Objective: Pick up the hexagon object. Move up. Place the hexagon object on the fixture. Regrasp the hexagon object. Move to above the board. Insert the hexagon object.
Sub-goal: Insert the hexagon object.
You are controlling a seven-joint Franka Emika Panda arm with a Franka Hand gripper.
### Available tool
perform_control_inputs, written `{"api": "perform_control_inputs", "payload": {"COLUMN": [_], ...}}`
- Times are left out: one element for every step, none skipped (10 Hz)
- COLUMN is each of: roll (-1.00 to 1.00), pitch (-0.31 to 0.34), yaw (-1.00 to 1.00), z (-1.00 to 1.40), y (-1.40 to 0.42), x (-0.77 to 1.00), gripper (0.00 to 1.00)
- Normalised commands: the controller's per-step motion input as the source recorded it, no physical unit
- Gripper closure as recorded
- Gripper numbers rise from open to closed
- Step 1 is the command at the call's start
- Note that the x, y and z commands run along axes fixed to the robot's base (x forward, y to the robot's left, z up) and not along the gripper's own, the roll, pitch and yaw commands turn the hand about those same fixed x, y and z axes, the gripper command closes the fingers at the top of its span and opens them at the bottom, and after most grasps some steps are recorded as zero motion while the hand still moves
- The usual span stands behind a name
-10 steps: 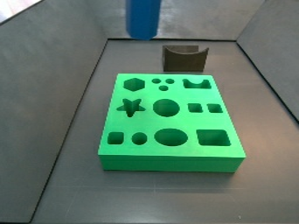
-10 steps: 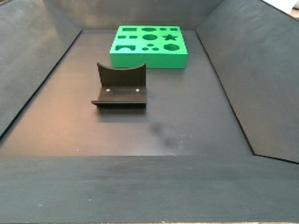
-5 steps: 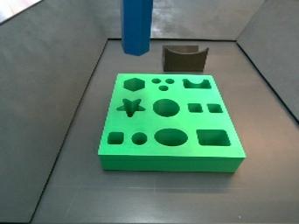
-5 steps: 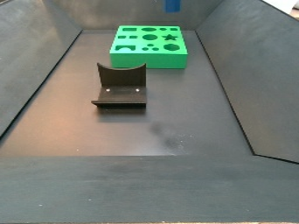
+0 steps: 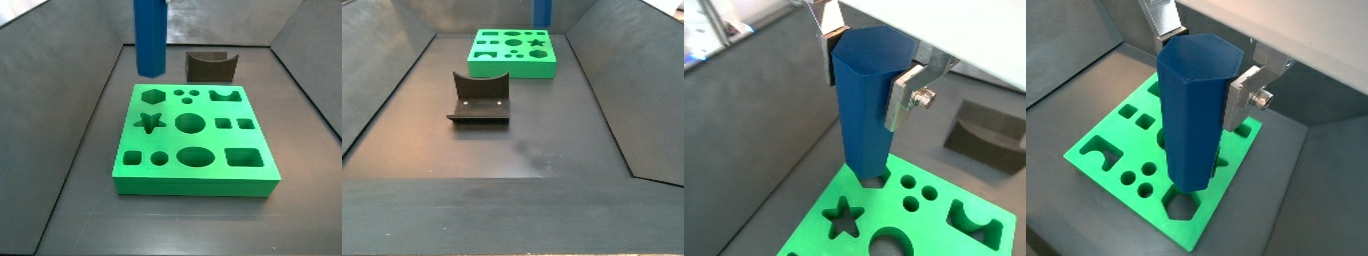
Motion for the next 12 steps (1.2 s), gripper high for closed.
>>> {"api": "perform_control_inputs", "payload": {"roll": [-0.27,-0.26,-0.25,-0.2,0.0,0.0,-0.05,-0.09,-0.09,0.0,0.0,0.0], "pitch": [-0.194,-0.211,-0.211,-0.199,0.0,0.0,-0.047,-0.054,-0.077,-0.026,-0.013,0.0], "yaw": [-0.51,-0.57,-0.63,-0.61,-0.09,0.0,-0.39,-0.67,-0.71,0.0,0.0,0.0], "z": [-0.42,-0.41,-0.41,-0.45,-0.02,-0.1,-0.27,-0.38,-0.35,0.0,-0.08,-0.12], "y": [0.17,0.12,0.06,0.1,0.0,0.0,0.07,0.1,0.06,0.0,0.0,0.11], "x": [0.0,0.0,0.0,-0.09,-0.09,0.0,-0.24,-0.35,-0.27,0.0,0.0,0.08], "gripper": [1.0,1.0,1.0,1.0,1.0,1.0,1.0,1.0,1.0,1.0,1.0,1.0]}}
